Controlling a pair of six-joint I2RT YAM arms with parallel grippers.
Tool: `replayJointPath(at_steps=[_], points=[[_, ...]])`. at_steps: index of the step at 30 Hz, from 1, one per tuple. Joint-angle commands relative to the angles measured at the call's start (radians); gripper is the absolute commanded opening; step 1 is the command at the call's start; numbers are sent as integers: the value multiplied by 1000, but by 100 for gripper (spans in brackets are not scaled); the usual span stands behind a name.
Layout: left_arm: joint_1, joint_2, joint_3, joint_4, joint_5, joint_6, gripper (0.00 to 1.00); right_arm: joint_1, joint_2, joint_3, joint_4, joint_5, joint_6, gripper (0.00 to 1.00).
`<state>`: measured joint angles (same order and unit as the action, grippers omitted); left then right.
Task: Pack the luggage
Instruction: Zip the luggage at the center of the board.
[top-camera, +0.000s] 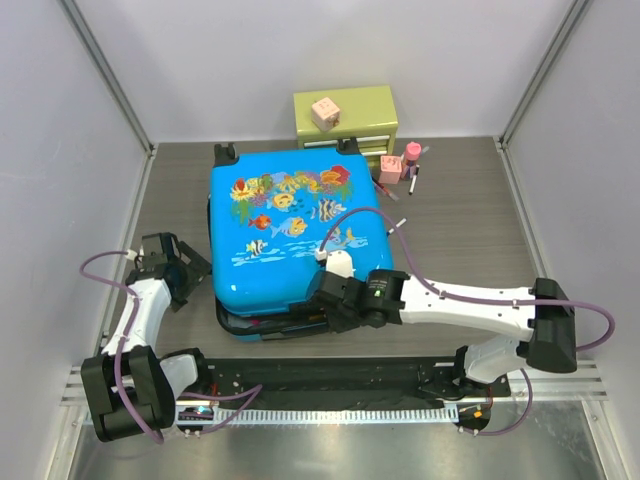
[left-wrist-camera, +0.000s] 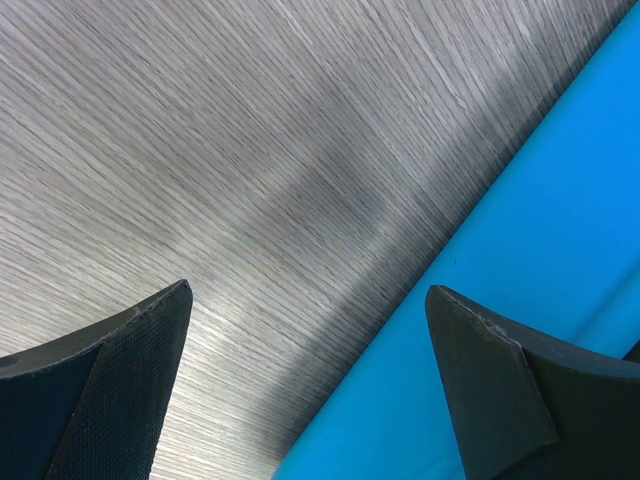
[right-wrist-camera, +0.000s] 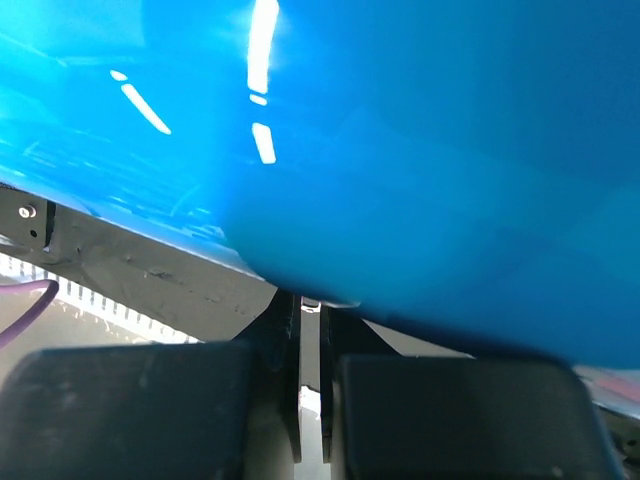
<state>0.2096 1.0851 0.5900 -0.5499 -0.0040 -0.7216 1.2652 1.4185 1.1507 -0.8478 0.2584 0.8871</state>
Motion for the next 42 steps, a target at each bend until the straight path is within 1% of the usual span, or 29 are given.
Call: replayJointPath(at_steps=[1, 7, 14, 18, 20, 22, 28, 31, 35, 36, 37, 38, 40, 41, 42], points=[[-21, -2, -15, 11, 58, 19, 100, 52, 86, 59, 32, -67, -23, 1], [-22, -5, -18, 15, 70, 19, 100, 135, 149, 173, -2, -19, -51, 1], [-26, -17, -19, 16, 72, 19, 100, 168, 169, 273, -37, 44, -43, 1], [-33, -22, -19, 16, 73, 19, 100, 195, 200, 326, -43, 62, -51, 1], [-33, -22, -21, 18, 72, 19, 100, 212, 224, 359, -75, 84, -40, 1], [-35, -24, -22, 18, 75, 17, 100, 227, 227, 368, -106, 104, -24, 1], [-33, -25, -21, 21, 75, 17, 100, 235, 198, 354, -105, 122, -5, 1], [-35, -28, -22, 16, 73, 17, 100, 235, 192, 348, -147, 150, 33, 1], [-35, -31, -24, 21, 78, 16, 100, 232, 143, 307, -152, 188, 84, 2], [-35, -28, -25, 22, 81, 16, 100, 227, 137, 294, -155, 189, 111, 5], [-33, -27, -25, 25, 84, 16, 100, 215, 135, 267, -155, 194, 121, 11], [-35, -24, -27, 27, 87, 16, 100, 209, 132, 255, -157, 203, 128, 24], [-35, -21, -29, 30, 91, 14, 100, 204, 123, 232, -151, 243, 148, 32], [-35, -24, -30, 30, 94, 14, 100, 204, 123, 228, -146, 257, 154, 43], [-35, -25, -30, 31, 96, 14, 100, 204, 126, 230, -145, 280, 159, 47]])
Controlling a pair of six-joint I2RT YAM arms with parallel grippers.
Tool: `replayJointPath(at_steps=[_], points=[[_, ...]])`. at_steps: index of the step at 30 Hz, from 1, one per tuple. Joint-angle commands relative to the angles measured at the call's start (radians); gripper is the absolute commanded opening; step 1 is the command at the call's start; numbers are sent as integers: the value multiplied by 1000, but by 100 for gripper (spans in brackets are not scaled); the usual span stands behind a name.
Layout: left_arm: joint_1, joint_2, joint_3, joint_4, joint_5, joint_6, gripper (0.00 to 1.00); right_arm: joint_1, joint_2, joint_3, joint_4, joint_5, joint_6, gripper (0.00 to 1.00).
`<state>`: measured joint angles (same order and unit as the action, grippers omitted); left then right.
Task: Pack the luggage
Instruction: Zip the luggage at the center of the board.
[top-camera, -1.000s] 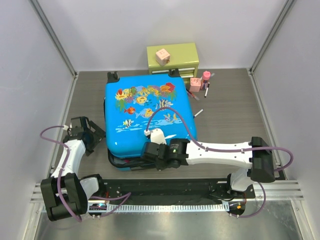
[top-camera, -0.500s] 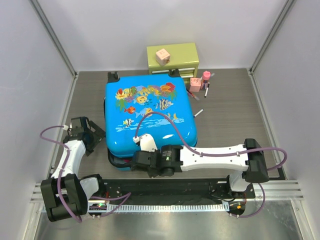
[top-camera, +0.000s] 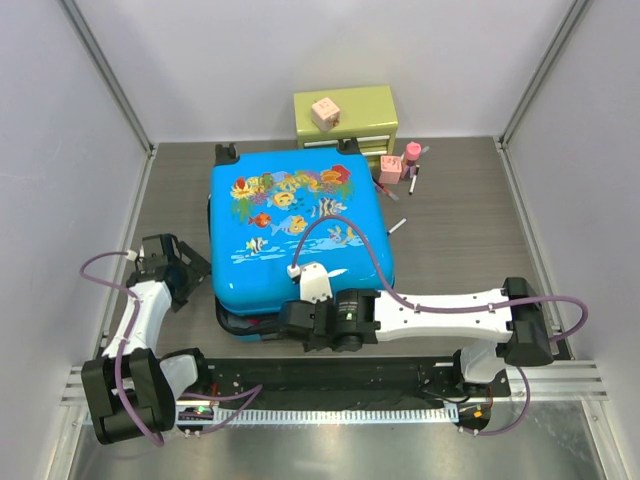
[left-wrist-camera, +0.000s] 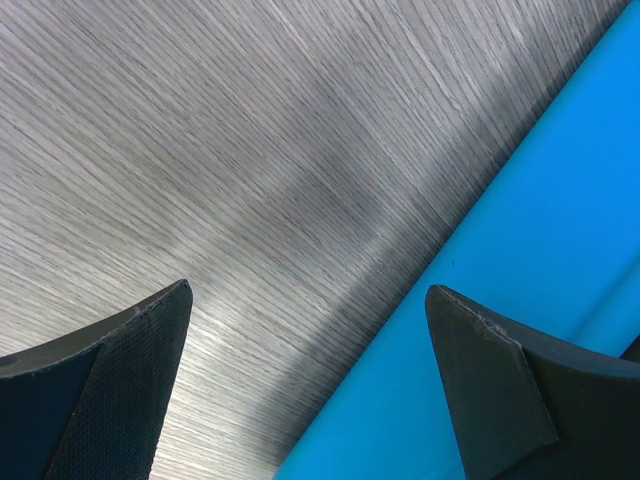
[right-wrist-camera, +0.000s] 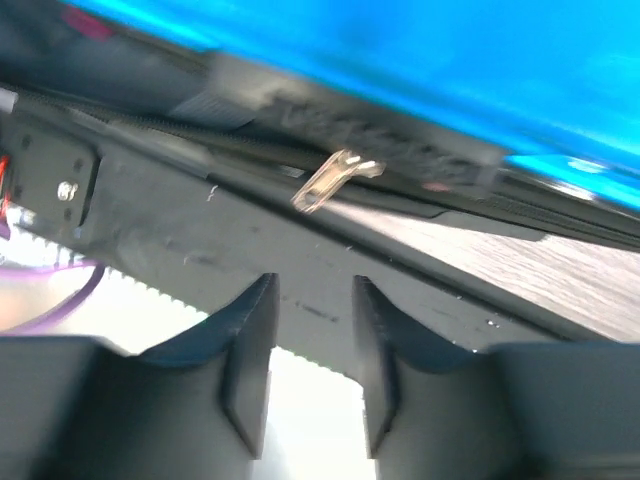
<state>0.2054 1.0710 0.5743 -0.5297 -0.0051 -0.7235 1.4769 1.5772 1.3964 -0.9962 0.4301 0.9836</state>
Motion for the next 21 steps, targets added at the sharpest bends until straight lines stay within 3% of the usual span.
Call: replayJointPath(at_steps=[1, 8, 21], points=[[-31, -13, -14, 13, 97, 16, 100, -7, -32, -22, 25, 114, 63, 52], [-32, -14, -17, 17, 108, 16, 100, -7, -34, -56, 105, 203, 90, 56], [-34, -22, -25, 33, 140, 15, 100, 8, -11, -109, 223, 246, 153, 47]])
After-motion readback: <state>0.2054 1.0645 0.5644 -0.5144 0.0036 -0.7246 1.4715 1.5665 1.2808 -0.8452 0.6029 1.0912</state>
